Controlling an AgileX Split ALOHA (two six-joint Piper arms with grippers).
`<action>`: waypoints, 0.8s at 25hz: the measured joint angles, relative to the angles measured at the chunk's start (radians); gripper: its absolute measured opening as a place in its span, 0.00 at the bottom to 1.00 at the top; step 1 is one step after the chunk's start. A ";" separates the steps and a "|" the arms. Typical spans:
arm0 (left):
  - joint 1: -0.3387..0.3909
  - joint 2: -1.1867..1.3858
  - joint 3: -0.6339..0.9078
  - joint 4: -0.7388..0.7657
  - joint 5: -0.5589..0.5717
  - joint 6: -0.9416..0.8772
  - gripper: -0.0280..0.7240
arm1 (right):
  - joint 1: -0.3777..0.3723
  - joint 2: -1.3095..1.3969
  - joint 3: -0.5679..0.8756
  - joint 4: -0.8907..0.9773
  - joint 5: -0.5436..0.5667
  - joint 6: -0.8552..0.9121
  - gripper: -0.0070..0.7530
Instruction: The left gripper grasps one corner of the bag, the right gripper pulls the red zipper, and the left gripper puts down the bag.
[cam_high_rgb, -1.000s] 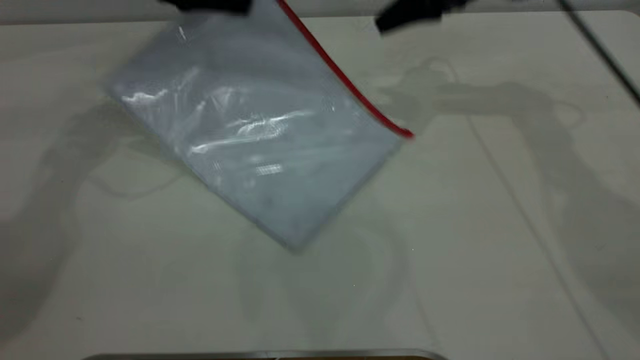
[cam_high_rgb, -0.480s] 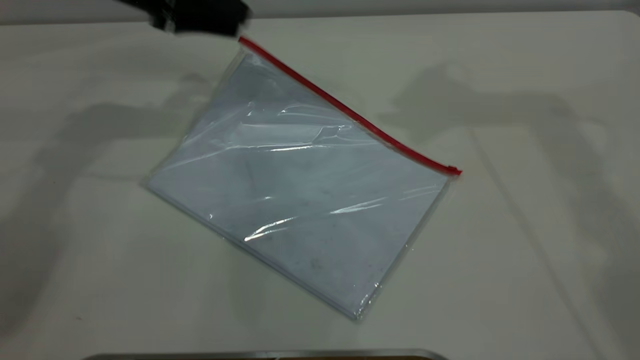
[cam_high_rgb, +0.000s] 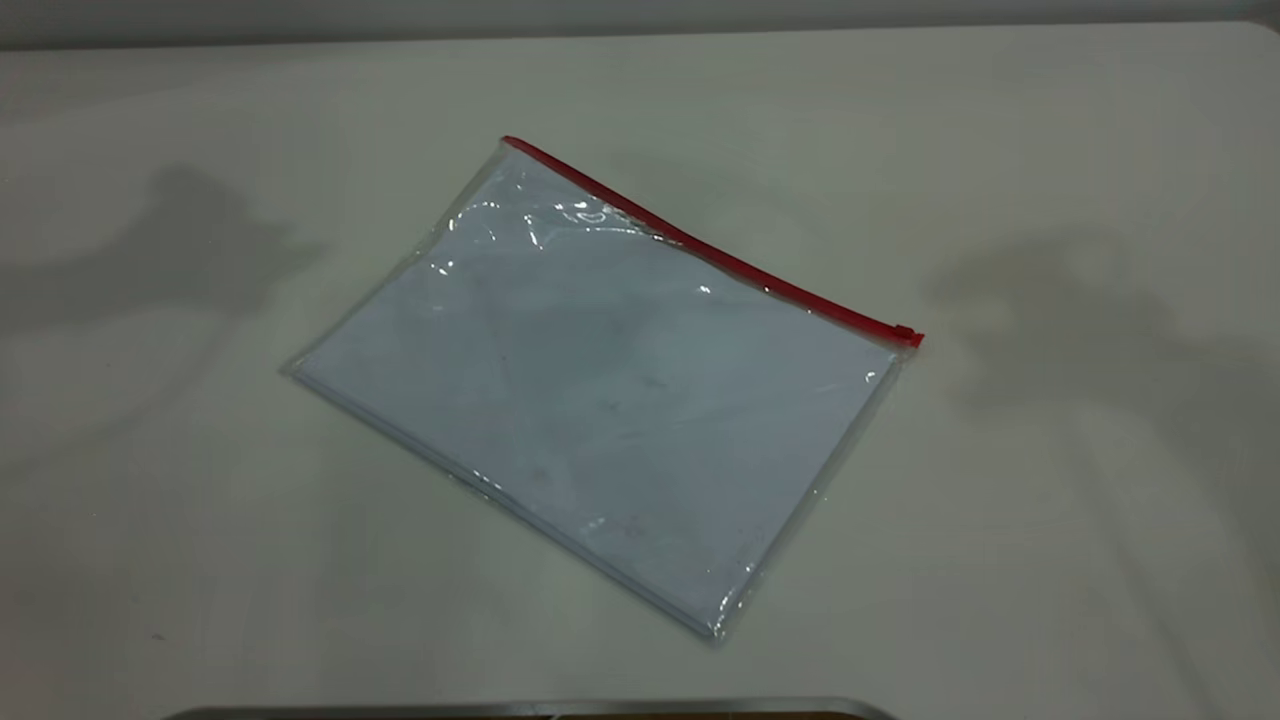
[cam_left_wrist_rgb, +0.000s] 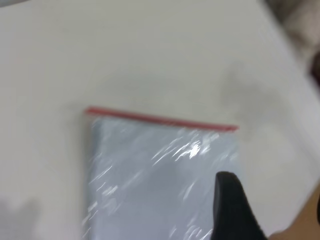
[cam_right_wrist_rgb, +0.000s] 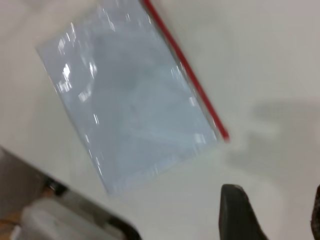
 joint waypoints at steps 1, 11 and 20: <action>-0.004 -0.060 0.000 0.069 0.000 -0.047 0.66 | 0.000 -0.062 0.065 -0.027 0.001 0.007 0.53; -0.012 -0.558 0.192 0.450 0.000 -0.319 0.66 | 0.000 -0.590 0.643 -0.186 0.008 0.113 0.53; -0.012 -0.907 0.703 0.494 0.000 -0.382 0.66 | 0.000 -0.927 0.986 -0.201 -0.022 0.208 0.57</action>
